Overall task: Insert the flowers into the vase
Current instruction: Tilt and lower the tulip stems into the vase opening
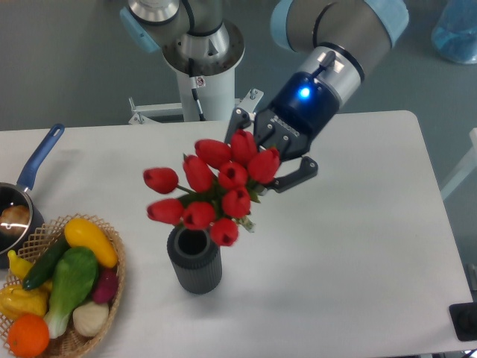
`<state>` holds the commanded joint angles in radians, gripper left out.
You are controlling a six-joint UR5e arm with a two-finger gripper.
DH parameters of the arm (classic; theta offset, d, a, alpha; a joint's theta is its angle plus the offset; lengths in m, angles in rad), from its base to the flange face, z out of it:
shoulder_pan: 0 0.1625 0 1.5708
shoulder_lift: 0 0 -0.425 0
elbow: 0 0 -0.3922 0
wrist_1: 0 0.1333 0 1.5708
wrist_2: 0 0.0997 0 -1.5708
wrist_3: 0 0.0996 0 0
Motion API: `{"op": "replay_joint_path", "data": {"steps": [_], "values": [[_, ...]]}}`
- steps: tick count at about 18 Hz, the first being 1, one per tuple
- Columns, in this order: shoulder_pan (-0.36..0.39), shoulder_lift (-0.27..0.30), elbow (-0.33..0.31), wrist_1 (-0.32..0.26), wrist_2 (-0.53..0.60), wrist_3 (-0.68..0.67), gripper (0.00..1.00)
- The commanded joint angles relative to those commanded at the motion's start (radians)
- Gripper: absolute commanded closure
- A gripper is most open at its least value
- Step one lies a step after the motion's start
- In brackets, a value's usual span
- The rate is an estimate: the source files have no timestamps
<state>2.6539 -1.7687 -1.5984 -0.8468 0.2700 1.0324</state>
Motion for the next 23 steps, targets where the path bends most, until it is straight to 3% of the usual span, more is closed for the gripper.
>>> {"op": "replay_joint_path", "data": {"steps": [8,23], "values": [[-0.04,-0.002,-0.008,0.0,-0.005,0.005,0.6],[-0.101,-0.069,0.0,0.0,-0.021,0.026,0.6]]}}
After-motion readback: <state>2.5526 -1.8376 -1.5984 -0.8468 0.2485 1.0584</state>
